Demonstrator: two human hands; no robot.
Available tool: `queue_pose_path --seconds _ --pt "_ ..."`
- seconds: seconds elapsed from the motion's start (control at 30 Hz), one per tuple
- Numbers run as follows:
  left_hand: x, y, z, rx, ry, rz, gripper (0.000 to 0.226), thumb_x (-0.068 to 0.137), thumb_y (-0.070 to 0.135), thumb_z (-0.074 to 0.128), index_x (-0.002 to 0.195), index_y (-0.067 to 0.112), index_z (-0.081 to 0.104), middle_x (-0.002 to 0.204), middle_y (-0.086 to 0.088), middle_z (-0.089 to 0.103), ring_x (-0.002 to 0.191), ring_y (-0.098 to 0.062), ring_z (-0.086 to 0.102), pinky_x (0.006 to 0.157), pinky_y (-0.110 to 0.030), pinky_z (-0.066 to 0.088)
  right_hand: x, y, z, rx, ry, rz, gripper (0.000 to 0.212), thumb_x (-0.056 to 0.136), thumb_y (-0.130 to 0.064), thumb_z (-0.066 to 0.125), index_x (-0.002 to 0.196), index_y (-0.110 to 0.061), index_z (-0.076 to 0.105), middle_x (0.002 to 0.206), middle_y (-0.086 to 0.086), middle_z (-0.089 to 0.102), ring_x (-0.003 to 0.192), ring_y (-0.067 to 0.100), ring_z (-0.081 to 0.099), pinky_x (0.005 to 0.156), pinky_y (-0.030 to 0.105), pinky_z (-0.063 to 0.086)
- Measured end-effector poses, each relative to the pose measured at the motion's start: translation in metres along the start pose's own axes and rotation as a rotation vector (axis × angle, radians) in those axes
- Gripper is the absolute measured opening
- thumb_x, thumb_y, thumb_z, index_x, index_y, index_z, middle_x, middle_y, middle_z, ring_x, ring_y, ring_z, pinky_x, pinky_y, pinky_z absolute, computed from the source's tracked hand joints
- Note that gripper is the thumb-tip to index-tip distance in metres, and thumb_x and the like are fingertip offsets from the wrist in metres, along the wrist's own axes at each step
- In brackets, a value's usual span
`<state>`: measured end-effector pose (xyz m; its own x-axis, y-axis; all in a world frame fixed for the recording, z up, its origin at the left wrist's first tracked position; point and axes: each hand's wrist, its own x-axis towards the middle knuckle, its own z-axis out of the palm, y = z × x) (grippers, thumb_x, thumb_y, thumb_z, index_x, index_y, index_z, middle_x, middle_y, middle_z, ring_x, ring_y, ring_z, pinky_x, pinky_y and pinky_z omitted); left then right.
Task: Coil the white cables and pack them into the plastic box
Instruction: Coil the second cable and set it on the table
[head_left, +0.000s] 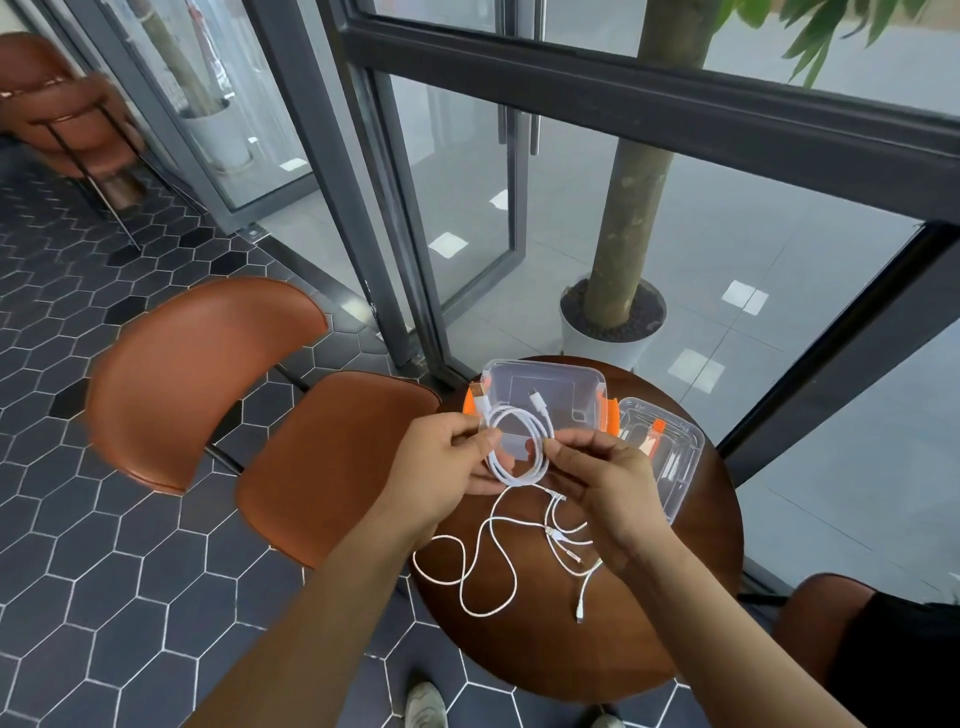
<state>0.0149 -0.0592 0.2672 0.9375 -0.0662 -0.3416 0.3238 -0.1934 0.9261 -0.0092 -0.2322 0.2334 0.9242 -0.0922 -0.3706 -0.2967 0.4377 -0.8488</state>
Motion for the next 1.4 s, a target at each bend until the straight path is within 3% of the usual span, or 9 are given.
queue_pose_path --seconds 0.33,0.47,0.67,0.87,1.07,1.13,1.2,1.3,1.4 --pt "-0.007 -0.003 0.011 -0.334 0.067 -0.018 0.022 0.103 0.008 0.05 0.11 -0.008 0.063 0.095 -0.021 0.076 0.09 -0.034 0.075 0.082 -0.046 0.061 -0.002 0.004 -0.019 0.12 0.173 0.108 0.007 0.091 0.006 0.062 0.097 0.007 0.065 0.085 0.025 0.072 0.061 0.023 0.066 0.063 0.031 0.06" --pt "-0.007 -0.004 0.012 -0.359 0.063 -0.006 0.023 0.103 0.008 0.048 0.111 -0.007 0.063 0.094 -0.022 0.076 0.09 -0.035 0.075 0.081 -0.045 0.061 -0.002 0.007 -0.026 -0.029 0.128 0.115 0.01 0.089 0.007 0.064 0.099 0.009 0.067 0.081 0.021 0.074 0.058 0.024 0.065 0.059 0.031 0.058" --pt "-0.009 -0.003 0.013 -0.368 -0.031 -0.068 0.022 0.103 0.008 0.048 0.108 -0.008 0.062 0.088 -0.022 0.075 0.087 -0.037 0.075 0.072 -0.042 0.062 0.0 0.001 -0.027 -0.441 -0.093 -0.049 0.019 0.089 0.002 0.066 0.084 -0.009 0.081 0.083 0.033 0.069 0.062 0.029 0.055 0.064 0.041 0.046" --pt "-0.009 0.001 0.012 -0.245 -0.103 -0.175 0.02 0.102 0.007 0.051 0.103 -0.006 0.066 0.084 -0.024 0.074 0.079 -0.038 0.075 0.064 -0.036 0.063 0.0 -0.001 -0.023 -0.342 -0.229 -0.085 0.017 0.091 0.001 0.067 0.096 -0.007 0.08 0.077 0.024 0.071 0.061 0.026 0.059 0.055 0.031 0.049" --pt "-0.006 -0.003 0.013 -0.104 -0.048 -0.202 0.018 0.101 0.004 0.052 0.105 -0.003 0.068 0.083 -0.018 0.077 0.075 -0.035 0.076 0.067 -0.042 0.063 0.002 0.001 -0.015 -0.091 -0.243 0.004 0.027 0.098 0.0 0.054 0.121 -0.008 0.065 0.102 0.022 0.074 0.089 0.033 0.073 0.074 0.036 0.06" --pt "-0.006 -0.005 0.012 -0.074 -0.013 -0.191 0.016 0.101 0.005 0.054 0.103 -0.002 0.068 0.081 -0.019 0.076 0.073 -0.034 0.076 0.066 -0.042 0.063 -0.004 -0.001 -0.014 -0.078 -0.336 -0.032 0.035 0.095 0.004 0.056 0.125 -0.012 0.065 0.1 0.015 0.075 0.086 0.022 0.073 0.072 0.029 0.058" --pt "-0.005 -0.007 0.012 -0.042 0.007 -0.167 0.016 0.101 0.006 0.054 0.101 0.0 0.069 0.083 -0.02 0.075 0.072 -0.033 0.076 0.067 -0.043 0.063 -0.009 -0.001 -0.01 -0.271 -0.375 -0.144 0.04 0.087 0.01 0.066 0.121 -0.01 0.069 0.095 0.003 0.076 0.08 0.01 0.072 0.066 0.018 0.054" --pt "-0.004 -0.011 0.016 0.015 0.02 -0.124 0.016 0.1 0.007 0.055 0.098 0.001 0.07 0.089 -0.022 0.074 0.075 -0.033 0.076 0.067 -0.044 0.064 -0.005 0.009 -0.003 -0.506 -0.185 -0.289 0.018 0.089 0.0 0.069 0.1 -0.011 0.079 0.094 -0.003 0.078 0.083 0.008 0.072 0.069 0.021 0.055" --pt "-0.002 -0.018 0.014 0.072 0.081 -0.084 0.017 0.1 0.009 0.056 0.09 0.004 0.069 0.084 -0.024 0.072 0.075 -0.034 0.075 0.068 -0.044 0.064 0.0 0.016 -0.001 -0.533 -0.033 -0.344 0.015 0.089 -0.012 0.072 0.096 -0.02 0.082 0.113 -0.01 0.069 0.102 0.004 0.066 0.076 0.024 0.059"
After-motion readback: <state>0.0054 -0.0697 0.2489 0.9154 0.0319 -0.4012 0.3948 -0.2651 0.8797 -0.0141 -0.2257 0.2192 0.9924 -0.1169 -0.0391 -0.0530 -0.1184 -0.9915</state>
